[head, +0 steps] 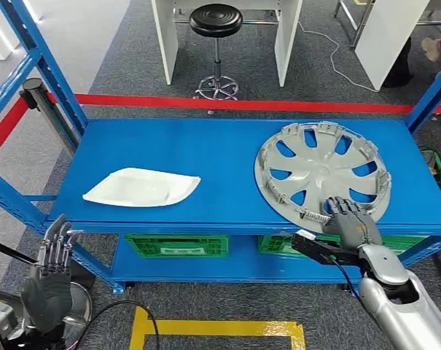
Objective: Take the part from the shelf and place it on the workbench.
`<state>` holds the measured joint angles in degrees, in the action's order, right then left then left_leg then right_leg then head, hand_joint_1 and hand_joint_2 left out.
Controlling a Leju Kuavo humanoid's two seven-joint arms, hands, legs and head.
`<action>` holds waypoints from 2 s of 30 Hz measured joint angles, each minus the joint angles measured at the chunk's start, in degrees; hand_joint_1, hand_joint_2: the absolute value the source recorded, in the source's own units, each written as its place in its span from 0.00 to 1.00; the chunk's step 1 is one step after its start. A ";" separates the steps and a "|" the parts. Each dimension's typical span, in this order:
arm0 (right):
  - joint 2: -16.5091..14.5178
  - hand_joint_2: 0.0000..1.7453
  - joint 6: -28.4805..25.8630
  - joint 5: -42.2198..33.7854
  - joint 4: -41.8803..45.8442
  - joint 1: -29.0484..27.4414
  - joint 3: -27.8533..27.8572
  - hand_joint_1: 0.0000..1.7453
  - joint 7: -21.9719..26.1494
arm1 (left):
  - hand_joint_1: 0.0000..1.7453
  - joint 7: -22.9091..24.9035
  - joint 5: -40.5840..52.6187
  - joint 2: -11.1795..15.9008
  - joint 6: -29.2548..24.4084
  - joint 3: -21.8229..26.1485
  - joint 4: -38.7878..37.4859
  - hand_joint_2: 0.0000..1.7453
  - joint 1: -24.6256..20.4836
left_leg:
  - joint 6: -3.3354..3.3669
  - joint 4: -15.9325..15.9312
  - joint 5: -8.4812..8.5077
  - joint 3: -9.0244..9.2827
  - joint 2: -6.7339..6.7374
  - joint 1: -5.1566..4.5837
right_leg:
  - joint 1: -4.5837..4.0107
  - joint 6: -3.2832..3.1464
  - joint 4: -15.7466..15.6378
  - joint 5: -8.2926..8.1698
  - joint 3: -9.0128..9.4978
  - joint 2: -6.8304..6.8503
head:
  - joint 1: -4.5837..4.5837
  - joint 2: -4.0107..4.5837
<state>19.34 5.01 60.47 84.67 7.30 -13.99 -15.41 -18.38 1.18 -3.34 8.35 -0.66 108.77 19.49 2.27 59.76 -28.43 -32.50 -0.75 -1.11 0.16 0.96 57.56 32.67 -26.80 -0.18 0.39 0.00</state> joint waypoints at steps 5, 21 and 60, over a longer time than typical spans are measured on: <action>-0.77 1.00 -0.15 3.35 -3.33 1.71 -2.75 0.00 -0.70 | 0.00 0.01 -0.13 0.37 -0.32 -0.74 -0.22 0.00 -0.40 | 0.00 0.00 0.00 0.06 0.01 0.02 | -0.02 0.00 0.00 -0.01 0.02 -0.03 | -0.01 0.00; -4.18 1.00 -3.76 10.13 -7.22 3.67 -8.50 1.00 -2.48 | 0.00 1.20 -0.08 0.87 -0.97 -1.20 -0.62 0.00 -0.65 | -0.04 -0.05 -0.11 0.74 0.06 0.07 | -0.05 -0.04 -0.02 0.06 -0.04 -0.16 | -0.01 0.00; -8.97 1.00 -33.11 17.83 33.69 -11.09 -0.63 1.00 3.66 | 0.00 -1.61 -0.01 -3.53 0.24 1.83 1.66 0.00 3.42 | -0.03 -0.04 -0.06 0.06 -0.09 -0.03 | 0.01 -0.03 -0.01 0.06 0.05 0.09 | -0.01 0.00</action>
<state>10.37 -28.10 78.30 118.36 -3.79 -14.62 -11.75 -19.99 1.17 -6.87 8.59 1.17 110.43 22.91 2.24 59.72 -28.49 -32.44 -0.84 -1.14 0.18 0.93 57.55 32.73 -26.75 -0.09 0.38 0.00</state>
